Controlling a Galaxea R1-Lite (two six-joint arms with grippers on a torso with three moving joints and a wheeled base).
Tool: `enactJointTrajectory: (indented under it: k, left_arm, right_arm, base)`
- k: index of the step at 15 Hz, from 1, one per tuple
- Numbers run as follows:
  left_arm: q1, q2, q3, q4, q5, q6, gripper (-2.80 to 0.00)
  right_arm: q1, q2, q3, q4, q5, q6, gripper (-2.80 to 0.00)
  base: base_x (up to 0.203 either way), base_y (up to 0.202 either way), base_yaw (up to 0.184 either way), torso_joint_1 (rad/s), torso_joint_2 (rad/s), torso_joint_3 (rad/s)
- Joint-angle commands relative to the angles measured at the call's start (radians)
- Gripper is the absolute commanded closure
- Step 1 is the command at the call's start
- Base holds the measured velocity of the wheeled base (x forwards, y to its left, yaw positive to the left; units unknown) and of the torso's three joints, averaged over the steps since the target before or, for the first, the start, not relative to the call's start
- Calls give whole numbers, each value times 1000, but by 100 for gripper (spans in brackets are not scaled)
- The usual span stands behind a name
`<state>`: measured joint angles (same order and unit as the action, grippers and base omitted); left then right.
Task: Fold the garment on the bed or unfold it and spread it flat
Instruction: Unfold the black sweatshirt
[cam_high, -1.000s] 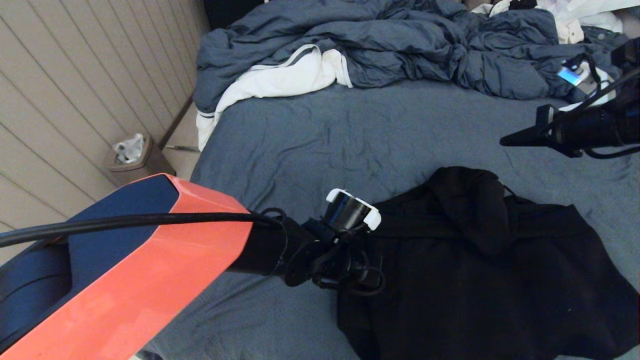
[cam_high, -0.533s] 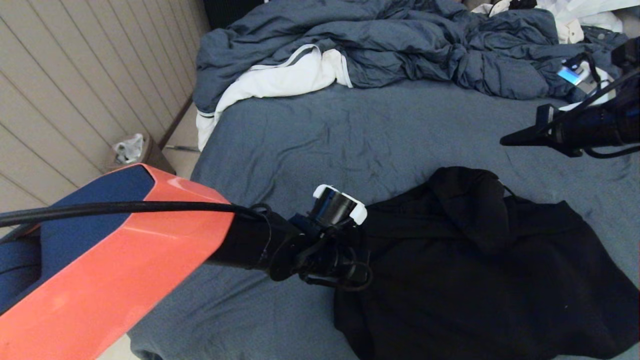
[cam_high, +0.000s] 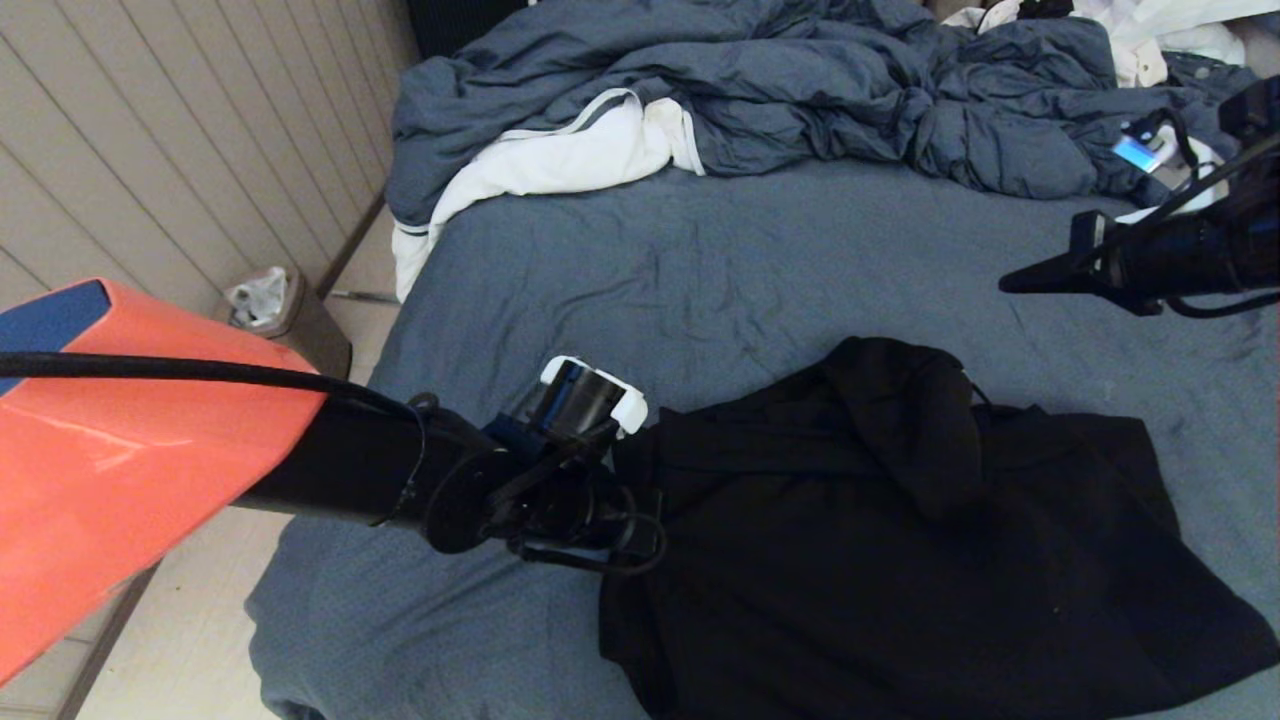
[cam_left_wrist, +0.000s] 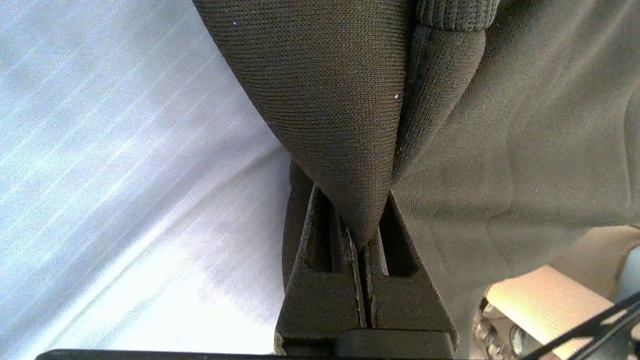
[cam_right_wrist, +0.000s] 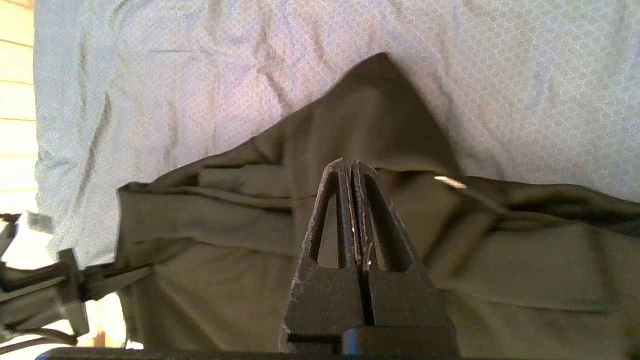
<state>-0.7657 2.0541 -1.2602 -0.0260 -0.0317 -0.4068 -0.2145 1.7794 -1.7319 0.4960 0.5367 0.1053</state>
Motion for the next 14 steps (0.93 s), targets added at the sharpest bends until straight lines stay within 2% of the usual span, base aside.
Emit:
enactJointTrajectory:
  k: [1,3,7,9,14]
  left_arm:
    - [10,-47,37,0,2,-3,0]
    - [49,-73,78,0,1,0,0]
    - [182,-112,155,-4,-11,29,0]
    - [238,-122,195,-55,-15,52,0]
    - [259,-115,220,-145,-21,69,0]
  right_arm:
    - [0,2,-1,3,3,1,0]
    - [1,2,0,3,3,1,0]
    - [1,3,0,3,3,1,0]
    - [1,3,2,3,3,0,0]
    - [4,11,3,3,2,-1,0]
  base:
    - [0,0,0,0,0,0]
    - [0,0,0,0,0,0]
    - [0,0,0,0,0,0]
    - [0,0,0,0,0,0]
    - [0,0,0,0,0,0]
